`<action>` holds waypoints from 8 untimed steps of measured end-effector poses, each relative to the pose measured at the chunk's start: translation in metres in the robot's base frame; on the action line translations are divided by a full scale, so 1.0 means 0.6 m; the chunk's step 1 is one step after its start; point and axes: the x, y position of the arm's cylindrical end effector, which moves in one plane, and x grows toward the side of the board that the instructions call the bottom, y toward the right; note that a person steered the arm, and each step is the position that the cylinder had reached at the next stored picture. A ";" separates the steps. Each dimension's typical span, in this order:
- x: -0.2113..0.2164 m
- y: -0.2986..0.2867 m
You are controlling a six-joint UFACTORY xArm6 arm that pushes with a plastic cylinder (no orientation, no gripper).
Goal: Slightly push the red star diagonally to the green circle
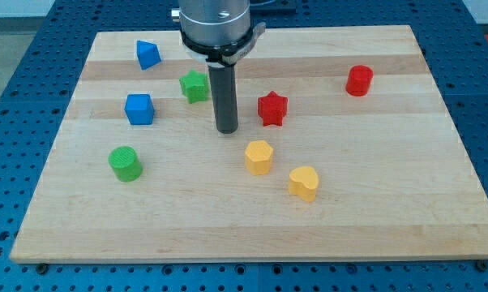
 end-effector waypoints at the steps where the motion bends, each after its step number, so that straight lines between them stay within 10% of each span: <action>1: -0.022 0.015; 8: -0.089 0.093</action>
